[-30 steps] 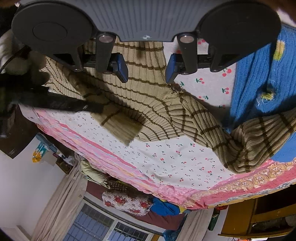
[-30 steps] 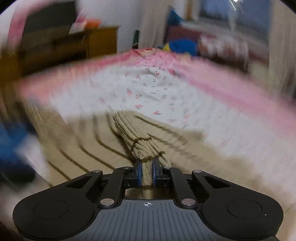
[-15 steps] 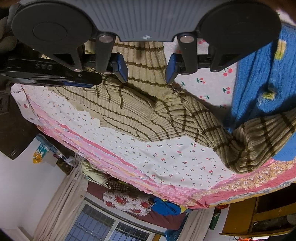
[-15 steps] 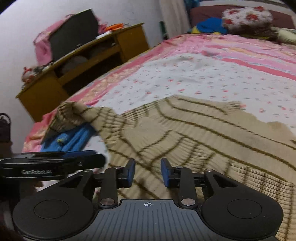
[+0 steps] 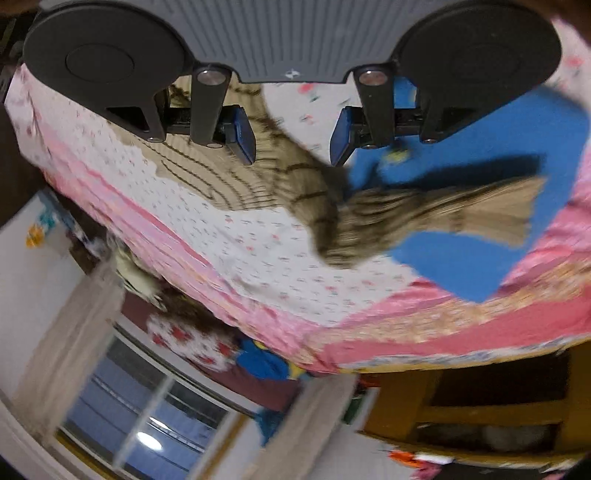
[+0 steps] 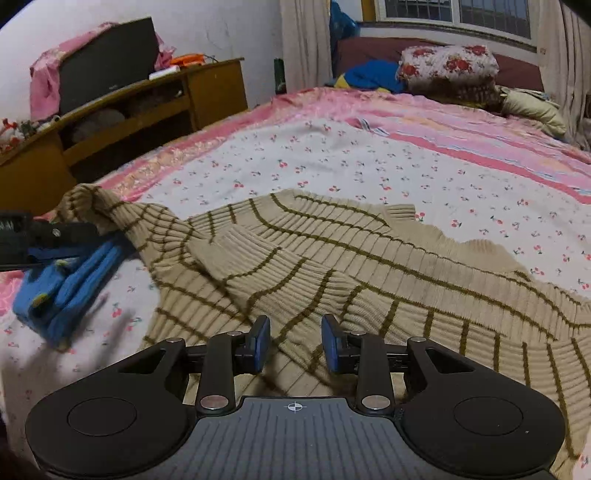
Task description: Fold small clothes
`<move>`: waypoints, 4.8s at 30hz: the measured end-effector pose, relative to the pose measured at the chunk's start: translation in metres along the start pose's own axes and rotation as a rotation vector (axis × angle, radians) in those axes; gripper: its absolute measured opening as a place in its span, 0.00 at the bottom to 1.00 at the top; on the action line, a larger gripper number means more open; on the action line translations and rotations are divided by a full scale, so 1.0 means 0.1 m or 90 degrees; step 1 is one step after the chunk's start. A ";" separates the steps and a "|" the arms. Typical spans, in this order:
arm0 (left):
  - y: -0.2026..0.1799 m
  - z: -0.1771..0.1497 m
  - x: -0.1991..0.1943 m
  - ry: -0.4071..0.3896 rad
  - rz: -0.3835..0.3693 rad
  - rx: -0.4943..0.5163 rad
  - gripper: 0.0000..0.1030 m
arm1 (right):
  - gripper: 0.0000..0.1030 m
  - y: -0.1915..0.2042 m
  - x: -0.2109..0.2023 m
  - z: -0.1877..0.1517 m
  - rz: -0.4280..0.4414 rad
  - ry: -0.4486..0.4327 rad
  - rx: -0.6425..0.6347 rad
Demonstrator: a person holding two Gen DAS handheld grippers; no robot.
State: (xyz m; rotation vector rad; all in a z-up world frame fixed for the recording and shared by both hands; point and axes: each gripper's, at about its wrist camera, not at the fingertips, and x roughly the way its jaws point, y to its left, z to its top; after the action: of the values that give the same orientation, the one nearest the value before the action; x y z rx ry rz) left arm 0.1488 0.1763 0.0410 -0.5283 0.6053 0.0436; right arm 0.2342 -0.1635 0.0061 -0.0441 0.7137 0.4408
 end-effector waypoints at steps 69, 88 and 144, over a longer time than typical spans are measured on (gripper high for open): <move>-1.69 0.60 0.17 -0.113 -0.241 0.048 0.11 | 0.30 -0.50 -0.82 -0.46 0.003 -0.090 0.122; -2.12 -0.18 0.58 0.111 -0.298 0.197 0.33 | 0.32 -1.21 -0.91 -0.56 -0.022 -0.085 0.266; -0.73 -0.49 0.92 0.103 -0.113 0.207 0.41 | 0.04 -1.57 -0.84 -0.56 -0.064 -0.132 0.498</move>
State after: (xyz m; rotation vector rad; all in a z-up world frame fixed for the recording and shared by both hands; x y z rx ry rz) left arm 0.2131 0.0784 -0.0103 -0.2692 0.7045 -0.2644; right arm 0.2065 -0.3483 0.0003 0.6893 0.6361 0.0468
